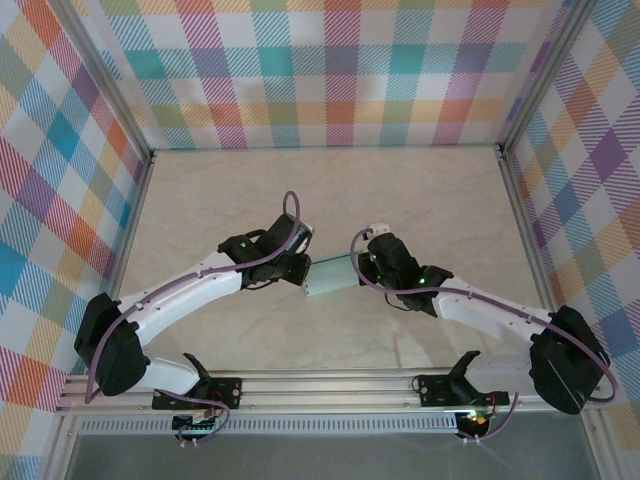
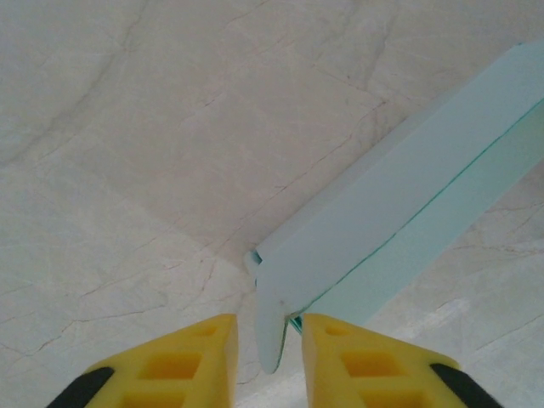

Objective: Fold the paper box

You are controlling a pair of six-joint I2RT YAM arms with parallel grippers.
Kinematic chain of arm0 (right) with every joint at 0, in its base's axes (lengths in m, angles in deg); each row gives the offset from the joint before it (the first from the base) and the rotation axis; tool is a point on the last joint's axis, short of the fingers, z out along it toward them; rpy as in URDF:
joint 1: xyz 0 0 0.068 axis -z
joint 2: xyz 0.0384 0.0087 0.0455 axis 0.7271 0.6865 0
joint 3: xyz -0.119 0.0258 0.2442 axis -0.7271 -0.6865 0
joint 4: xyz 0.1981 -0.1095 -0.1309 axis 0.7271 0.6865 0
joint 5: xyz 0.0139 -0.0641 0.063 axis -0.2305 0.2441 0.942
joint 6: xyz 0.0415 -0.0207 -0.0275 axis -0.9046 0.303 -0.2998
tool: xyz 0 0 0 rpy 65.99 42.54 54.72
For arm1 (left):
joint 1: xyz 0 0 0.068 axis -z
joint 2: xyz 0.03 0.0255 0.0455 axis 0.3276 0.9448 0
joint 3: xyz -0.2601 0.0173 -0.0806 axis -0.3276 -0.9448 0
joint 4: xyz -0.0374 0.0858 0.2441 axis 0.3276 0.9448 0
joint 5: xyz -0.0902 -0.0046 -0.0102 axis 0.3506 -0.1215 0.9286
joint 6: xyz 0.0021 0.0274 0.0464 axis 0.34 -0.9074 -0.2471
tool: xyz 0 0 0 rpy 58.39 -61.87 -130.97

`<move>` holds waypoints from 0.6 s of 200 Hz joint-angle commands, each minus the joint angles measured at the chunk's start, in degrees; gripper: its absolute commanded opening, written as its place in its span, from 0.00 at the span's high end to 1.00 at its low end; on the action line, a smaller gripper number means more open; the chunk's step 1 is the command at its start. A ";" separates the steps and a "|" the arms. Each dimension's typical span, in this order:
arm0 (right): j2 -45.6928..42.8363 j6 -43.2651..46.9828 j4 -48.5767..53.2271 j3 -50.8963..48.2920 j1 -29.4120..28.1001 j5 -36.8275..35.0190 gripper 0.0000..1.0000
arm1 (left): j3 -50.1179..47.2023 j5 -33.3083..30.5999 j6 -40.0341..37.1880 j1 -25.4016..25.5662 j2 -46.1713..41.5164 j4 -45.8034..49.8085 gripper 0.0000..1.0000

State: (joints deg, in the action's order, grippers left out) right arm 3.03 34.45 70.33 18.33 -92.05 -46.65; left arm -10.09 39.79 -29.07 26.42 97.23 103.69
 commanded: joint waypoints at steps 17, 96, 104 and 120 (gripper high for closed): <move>-0.19 -0.97 4.97 0.41 -0.65 1.30 1.00 | 1.31 1.11 -0.36 -0.36 1.28 1.60 0.78; -0.19 -0.86 5.38 0.71 -0.72 1.20 1.00 | 1.31 2.06 -0.32 -0.35 1.97 1.79 0.90; -0.19 -0.88 5.38 0.74 -0.73 1.14 1.00 | 1.31 2.55 -0.17 -0.34 2.16 1.79 0.91; -0.19 -0.92 5.54 0.82 -0.73 1.11 1.00 | 1.44 3.49 0.44 -0.36 2.26 1.85 0.95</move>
State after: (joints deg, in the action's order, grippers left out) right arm 3.03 34.45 70.79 18.57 -92.12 -46.65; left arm -10.07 41.47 -29.05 26.42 99.06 104.57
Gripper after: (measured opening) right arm 0.054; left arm 0.076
